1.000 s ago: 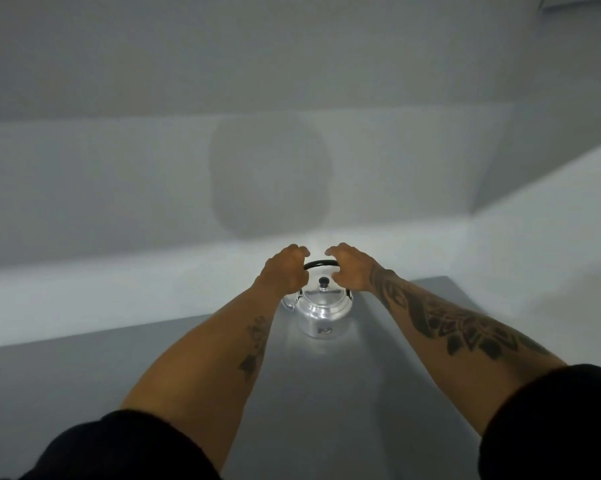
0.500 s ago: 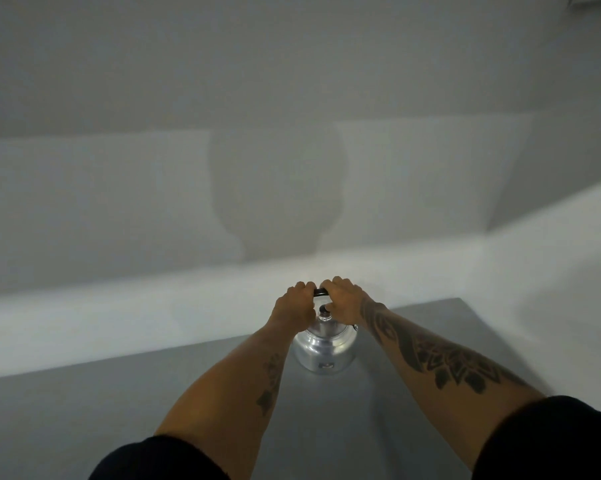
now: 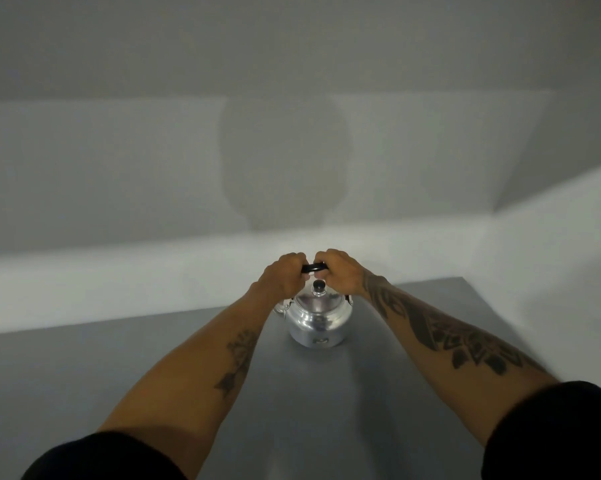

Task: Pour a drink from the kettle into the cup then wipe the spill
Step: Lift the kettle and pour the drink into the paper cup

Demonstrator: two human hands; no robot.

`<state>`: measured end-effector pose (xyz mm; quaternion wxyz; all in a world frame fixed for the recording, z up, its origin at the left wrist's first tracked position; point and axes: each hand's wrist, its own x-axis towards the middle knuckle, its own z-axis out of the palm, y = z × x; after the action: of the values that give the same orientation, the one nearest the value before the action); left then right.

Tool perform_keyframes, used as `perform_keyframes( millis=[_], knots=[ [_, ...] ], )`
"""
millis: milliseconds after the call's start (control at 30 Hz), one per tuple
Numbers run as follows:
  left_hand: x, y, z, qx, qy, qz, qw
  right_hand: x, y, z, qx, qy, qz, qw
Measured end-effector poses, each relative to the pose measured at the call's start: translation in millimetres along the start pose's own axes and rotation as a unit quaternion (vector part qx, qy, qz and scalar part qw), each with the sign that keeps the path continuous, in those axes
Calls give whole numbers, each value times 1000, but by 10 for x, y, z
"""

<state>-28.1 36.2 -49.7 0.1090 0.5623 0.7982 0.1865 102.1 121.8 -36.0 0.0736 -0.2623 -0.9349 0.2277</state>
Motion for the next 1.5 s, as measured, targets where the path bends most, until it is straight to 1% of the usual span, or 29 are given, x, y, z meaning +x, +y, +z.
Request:
perform_keyframes(
  millis=[167, 400, 500, 567, 633, 733, 933, 1033, 1100, 1167, 1300, 1400, 1500],
  knots=[
    [-350, -54, -485, -19, -40, 7, 999, -160, -397, -95, -2, 27, -32, 999],
    [-1067, -307, -943, -72, -27, 11, 997, -406, -987, -38, 51, 48, -84, 994],
    [-1415, -573, -1081, -140, -29, -16, 990, -489, -1210, 42, 72, 39, -91, 992],
    [-1687, -837, -1145, -154, -36, -40, 987, -543, -1368, 114, 74, 26, -99, 992],
    [-1971, -1127, -1181, -122, -59, -64, 989, -597, -1531, 180, 78, 13, -106, 991],
    [-2397, -1537, -1212, -62, -117, -101, 986, -674, -1783, 275, 90, -10, -110, 990],
    [-3144, -2172, -1163, -16, -233, -168, 958, -833, -2247, 482, 83, -44, -137, 986],
    [-3416, -2396, -1045, -12, -247, -186, 951, -916, -2477, 582, 61, -58, -149, 985],
    [-3590, -2492, -942, -23, -232, -189, 954, -951, -2616, 656, 37, -67, -152, 985],
    [-3723, -2551, -808, -48, -197, -187, 961, -972, -2733, 727, 16, -75, -154, 985],
    [-3875, -2591, -468, -93, -72, -159, 980, -1007, -2929, 852, -10, -95, -155, 983],
    [-3937, -2575, -299, -135, 16, -172, 976, -1023, -3077, 941, -29, -117, -156, 980],
    [-3975, -2569, -227, -164, 55, -179, 968, -1046, -3199, 1024, -50, -131, -162, 977]
  ],
)
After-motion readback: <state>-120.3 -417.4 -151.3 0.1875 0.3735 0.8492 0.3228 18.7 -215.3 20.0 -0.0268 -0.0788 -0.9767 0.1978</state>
